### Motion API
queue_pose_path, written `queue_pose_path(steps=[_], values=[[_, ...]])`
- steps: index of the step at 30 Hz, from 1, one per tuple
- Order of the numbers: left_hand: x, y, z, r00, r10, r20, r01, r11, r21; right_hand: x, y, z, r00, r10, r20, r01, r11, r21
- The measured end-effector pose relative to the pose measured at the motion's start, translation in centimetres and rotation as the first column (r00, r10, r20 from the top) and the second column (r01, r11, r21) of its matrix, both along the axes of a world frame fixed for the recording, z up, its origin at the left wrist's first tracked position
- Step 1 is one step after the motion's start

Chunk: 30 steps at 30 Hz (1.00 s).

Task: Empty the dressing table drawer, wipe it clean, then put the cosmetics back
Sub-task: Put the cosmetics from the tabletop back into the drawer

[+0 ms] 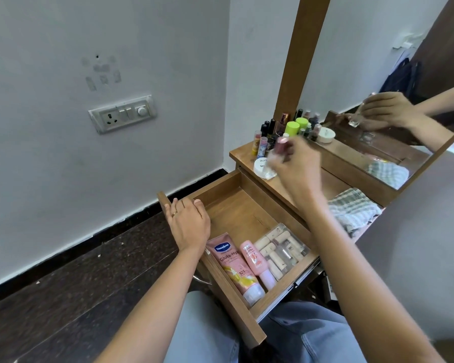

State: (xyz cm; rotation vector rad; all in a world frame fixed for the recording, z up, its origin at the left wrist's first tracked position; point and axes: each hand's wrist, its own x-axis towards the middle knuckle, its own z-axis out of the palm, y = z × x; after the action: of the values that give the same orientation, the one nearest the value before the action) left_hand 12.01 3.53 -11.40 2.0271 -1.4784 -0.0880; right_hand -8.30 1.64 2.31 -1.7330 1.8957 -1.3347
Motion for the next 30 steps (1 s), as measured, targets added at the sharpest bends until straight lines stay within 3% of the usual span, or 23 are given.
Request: queue_pose_path(steps=[3, 7, 21, 25, 30], values=[[0.0, -0.1, 0.0, 1.000, 0.005, -0.016, -0.005, 1.000, 0.002, 4.6, -0.3, -4.5, 0.984, 0.141, -0.109, -0.122, 0.979, 0.160], [0.1, 0.0, 0.0, 1.000, 0.002, -0.008, -0.002, 1.000, 0.005, 6.8, -2.3, -10.1, 0.980, 0.157, -0.120, -0.120, 0.955, 0.271], [0.1, 0.0, -0.1, 1.000, 0.000, 0.004, 0.000, 1.000, 0.013, 6.2, -5.5, -14.6, 0.998, -0.023, 0.058, 0.005, 0.960, 0.280], [0.2, -0.1, -0.2, 1.000, 0.000, 0.018, 0.000, 1.000, 0.011, 6.4, -5.1, -15.8, 0.988, -0.136, 0.072, 0.101, 0.926, 0.364], [0.2, -0.2, -0.3, 1.000, 0.000, 0.026, 0.000, 1.000, 0.013, 6.7, -5.9, -16.8, 0.973, -0.180, 0.147, 0.106, 0.906, 0.409]])
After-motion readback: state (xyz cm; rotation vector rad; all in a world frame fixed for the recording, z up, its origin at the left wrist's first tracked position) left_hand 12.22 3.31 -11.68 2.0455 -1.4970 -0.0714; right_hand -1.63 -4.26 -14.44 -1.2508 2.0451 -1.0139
